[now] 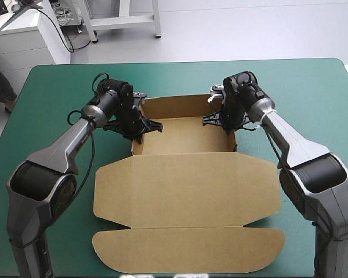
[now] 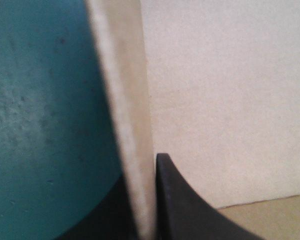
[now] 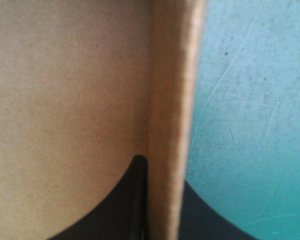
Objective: Fold the box
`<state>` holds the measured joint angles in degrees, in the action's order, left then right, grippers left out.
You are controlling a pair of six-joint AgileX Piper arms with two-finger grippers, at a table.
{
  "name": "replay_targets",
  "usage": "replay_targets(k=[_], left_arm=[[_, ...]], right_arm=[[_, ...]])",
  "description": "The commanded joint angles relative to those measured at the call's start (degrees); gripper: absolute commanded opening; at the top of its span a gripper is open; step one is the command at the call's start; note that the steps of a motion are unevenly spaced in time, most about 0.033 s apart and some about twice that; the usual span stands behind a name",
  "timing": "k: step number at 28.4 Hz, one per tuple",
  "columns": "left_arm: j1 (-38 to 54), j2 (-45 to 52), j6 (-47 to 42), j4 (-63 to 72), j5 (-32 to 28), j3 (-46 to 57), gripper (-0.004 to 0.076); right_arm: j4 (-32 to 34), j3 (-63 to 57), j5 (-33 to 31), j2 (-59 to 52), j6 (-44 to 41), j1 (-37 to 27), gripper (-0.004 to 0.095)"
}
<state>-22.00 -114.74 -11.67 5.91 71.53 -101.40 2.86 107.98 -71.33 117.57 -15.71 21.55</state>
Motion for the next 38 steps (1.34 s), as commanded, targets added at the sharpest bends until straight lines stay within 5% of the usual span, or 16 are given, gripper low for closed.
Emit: replay_targets(k=[1, 7, 14, 27, 38], left_arm=[[-1.51, 3.52, 1.75, 5.89, -2.75, -1.88, 0.0013], [-1.51, 3.52, 1.75, 5.89, -3.66, -1.88, 0.0236], [-1.51, 3.52, 1.75, 7.22, -5.32, -1.88, 0.0558], [-1.32, 3.9, 1.75, 2.16, -5.16, -3.59, 0.0571], [-1.32, 6.39, 1.75, -4.95, 2.69, -27.08, 0.0551]], right_arm=[[-2.28, 1.68, -0.35, -3.32, 1.22, 0.64, 0.0136], [0.75, 1.68, -0.35, -3.32, 0.97, 0.64, 0.0486], [3.21, 1.68, -0.35, -3.32, 0.55, 0.64, 0.0519], [9.95, 2.77, -0.35, -4.43, 2.84, 0.64, 0.0519], [13.67, 13.08, -0.35, -13.09, 6.41, 0.61, 0.0518]])
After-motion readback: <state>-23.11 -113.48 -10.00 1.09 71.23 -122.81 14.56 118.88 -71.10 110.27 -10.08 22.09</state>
